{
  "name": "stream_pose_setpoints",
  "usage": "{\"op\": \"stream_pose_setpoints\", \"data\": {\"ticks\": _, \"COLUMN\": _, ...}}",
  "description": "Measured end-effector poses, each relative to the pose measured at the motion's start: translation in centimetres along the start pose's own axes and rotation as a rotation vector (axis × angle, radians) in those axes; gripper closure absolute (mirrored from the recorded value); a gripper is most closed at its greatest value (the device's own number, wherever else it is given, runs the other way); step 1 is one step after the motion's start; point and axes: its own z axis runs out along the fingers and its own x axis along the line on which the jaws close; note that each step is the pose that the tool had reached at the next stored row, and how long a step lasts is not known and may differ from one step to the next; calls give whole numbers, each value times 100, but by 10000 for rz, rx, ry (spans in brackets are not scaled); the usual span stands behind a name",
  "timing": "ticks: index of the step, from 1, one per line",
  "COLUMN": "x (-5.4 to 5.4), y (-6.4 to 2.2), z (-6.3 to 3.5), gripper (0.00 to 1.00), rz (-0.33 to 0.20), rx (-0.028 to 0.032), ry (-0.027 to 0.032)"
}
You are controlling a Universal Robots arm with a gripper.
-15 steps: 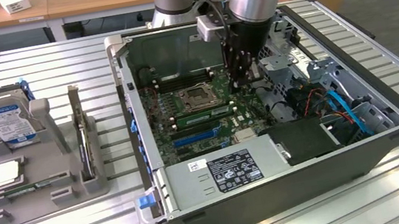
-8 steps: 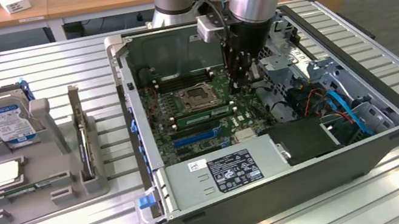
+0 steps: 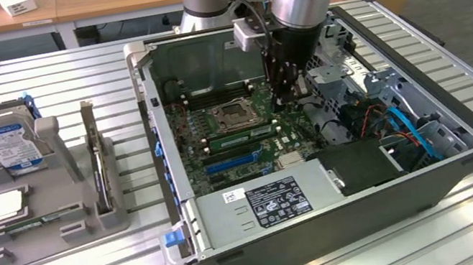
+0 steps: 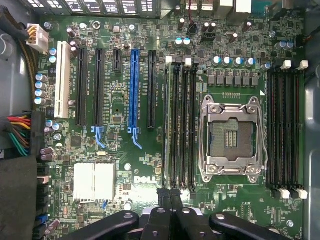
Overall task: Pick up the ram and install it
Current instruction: 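Press down the ram until it locks into place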
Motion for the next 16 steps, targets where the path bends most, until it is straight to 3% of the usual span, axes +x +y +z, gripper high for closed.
{"op": "stream_pose_setpoints", "data": {"ticks": 16, "x": 0, "y": -2, "z": 30, "gripper": 89, "rz": -1, "rx": 2, "ry": -5}}
